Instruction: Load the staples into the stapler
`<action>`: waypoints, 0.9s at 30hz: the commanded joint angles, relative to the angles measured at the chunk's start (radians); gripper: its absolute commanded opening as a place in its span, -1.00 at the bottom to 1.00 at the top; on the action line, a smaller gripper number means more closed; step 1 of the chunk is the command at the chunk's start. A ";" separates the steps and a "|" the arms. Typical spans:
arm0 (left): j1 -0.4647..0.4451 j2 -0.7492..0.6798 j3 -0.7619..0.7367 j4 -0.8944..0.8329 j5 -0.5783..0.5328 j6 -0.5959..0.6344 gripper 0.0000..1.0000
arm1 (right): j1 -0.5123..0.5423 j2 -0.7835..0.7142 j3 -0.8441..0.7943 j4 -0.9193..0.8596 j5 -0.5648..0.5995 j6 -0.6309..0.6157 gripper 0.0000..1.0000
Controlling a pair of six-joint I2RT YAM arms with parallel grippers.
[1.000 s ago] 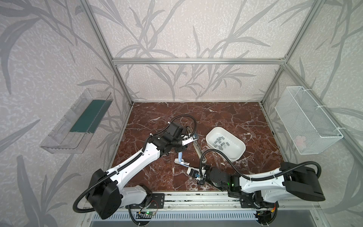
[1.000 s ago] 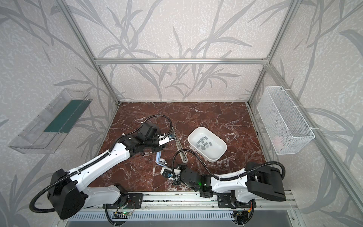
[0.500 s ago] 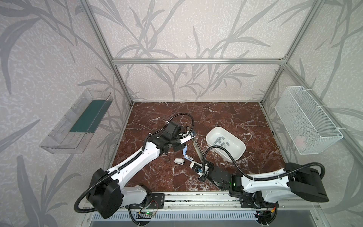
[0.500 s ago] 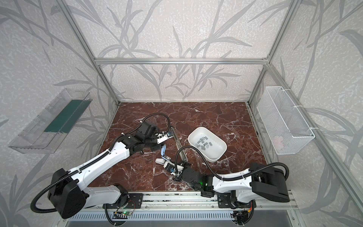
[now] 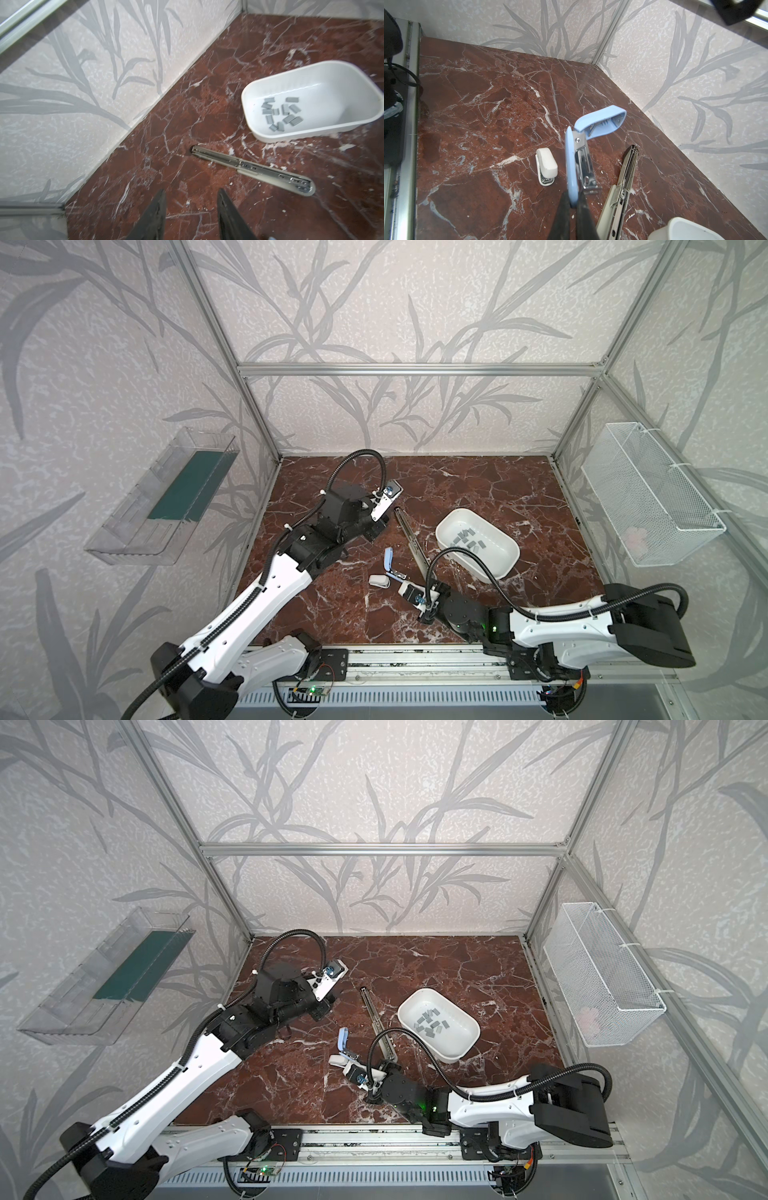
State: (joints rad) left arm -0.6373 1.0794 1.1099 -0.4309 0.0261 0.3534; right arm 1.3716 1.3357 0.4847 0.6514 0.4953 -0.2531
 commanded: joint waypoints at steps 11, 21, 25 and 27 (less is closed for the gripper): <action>-0.140 0.041 -0.247 0.214 -0.081 -0.209 -0.20 | -0.002 0.010 0.048 -0.033 0.086 0.027 -1.00; -0.137 -0.003 -0.404 0.293 -0.253 -0.149 -0.23 | -0.002 0.008 0.040 -0.034 0.094 0.034 -1.00; -0.133 -0.039 -0.460 0.312 -0.276 -0.149 -0.23 | -0.002 0.000 0.035 -0.034 0.101 0.034 -1.00; -0.133 -0.056 -0.474 0.324 -0.278 -0.149 -0.23 | -0.003 -0.003 0.035 -0.035 0.103 0.032 -1.00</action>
State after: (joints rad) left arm -0.7757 1.0477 0.6594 -0.1333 -0.2062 0.2024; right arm 1.3716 1.3521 0.5060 0.5896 0.5606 -0.2321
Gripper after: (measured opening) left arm 0.385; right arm 0.065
